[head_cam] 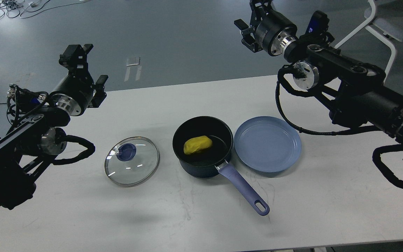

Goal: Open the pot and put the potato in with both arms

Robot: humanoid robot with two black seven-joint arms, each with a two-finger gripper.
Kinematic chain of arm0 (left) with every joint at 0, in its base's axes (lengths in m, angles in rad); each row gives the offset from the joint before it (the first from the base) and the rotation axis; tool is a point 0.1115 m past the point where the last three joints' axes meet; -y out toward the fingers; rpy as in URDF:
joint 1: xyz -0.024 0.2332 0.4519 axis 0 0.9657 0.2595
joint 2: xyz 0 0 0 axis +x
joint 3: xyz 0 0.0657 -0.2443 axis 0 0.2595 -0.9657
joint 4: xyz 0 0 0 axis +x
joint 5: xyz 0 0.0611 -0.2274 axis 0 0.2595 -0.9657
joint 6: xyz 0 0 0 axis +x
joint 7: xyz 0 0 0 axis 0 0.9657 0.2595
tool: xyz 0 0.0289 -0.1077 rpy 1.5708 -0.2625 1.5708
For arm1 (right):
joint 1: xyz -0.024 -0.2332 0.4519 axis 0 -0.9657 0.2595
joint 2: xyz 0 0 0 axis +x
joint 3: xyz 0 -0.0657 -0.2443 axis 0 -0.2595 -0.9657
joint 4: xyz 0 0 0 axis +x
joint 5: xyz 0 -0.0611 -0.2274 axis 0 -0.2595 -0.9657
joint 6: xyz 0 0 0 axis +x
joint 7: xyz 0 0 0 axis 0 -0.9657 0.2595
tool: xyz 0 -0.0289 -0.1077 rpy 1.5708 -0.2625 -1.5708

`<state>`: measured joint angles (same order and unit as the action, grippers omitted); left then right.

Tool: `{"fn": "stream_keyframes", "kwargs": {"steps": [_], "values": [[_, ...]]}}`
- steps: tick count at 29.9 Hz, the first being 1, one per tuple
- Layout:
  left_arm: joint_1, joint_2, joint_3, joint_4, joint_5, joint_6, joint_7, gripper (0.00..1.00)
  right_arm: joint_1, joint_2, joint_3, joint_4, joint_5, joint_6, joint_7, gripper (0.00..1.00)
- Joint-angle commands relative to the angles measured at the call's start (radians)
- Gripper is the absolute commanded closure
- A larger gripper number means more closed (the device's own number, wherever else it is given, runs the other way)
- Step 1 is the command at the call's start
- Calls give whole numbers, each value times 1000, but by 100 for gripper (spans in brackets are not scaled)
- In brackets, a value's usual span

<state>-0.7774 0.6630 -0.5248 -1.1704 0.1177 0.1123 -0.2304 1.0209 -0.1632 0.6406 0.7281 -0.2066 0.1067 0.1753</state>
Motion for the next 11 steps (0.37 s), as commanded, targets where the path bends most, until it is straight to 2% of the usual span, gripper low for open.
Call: {"fn": "stream_keyframes", "kwargs": {"steps": [1, 5, 11], "values": [[7, 9, -38, -2, -75, -86, 0, 1, -74, -7, 63, 8, 39, 123, -28, 0], [9, 12, -58, -3, -89, -198, 0, 0, -107, -28, 90, 20, 58, 205, -57, 0], [24, -14, -67, -2, -90, -206, 0, 1, -105, -21, 83, 37, 64, 208, -48, 0]]}}
